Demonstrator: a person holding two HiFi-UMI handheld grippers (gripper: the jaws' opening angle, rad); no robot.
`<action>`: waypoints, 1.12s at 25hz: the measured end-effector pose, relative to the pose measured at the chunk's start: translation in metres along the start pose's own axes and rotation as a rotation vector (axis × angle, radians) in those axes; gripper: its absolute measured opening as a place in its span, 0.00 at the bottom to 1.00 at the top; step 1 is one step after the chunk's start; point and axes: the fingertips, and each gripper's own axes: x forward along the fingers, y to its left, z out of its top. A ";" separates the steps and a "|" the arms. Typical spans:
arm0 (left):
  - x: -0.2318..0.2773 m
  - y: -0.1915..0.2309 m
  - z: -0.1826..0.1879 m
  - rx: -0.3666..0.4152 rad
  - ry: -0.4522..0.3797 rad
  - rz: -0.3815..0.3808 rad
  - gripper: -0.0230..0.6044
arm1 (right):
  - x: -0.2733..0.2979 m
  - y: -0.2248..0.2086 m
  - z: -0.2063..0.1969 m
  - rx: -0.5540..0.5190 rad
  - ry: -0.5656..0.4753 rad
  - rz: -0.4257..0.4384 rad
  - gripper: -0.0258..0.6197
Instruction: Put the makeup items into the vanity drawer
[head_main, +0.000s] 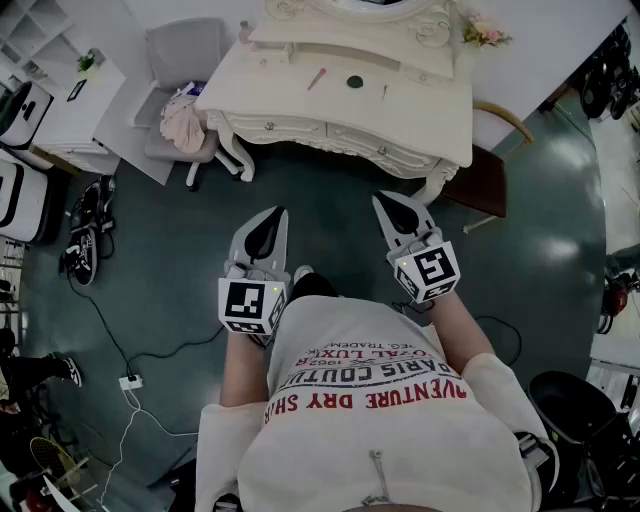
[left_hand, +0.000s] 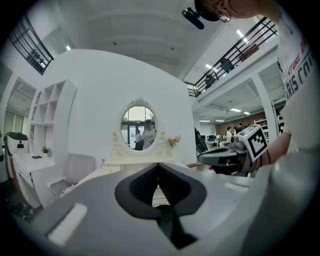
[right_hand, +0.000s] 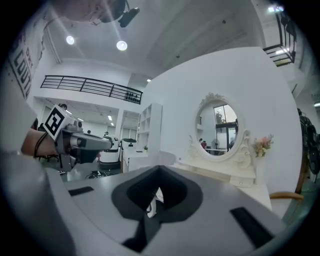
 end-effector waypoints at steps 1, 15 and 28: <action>0.001 0.001 0.001 0.000 0.000 0.000 0.05 | 0.002 -0.001 0.001 -0.001 0.002 0.002 0.05; 0.015 0.009 0.001 -0.004 0.005 0.015 0.05 | 0.014 -0.005 -0.002 0.000 0.001 0.032 0.05; 0.021 0.017 -0.004 -0.002 0.042 0.016 0.05 | 0.027 -0.009 -0.012 0.071 0.016 0.058 0.29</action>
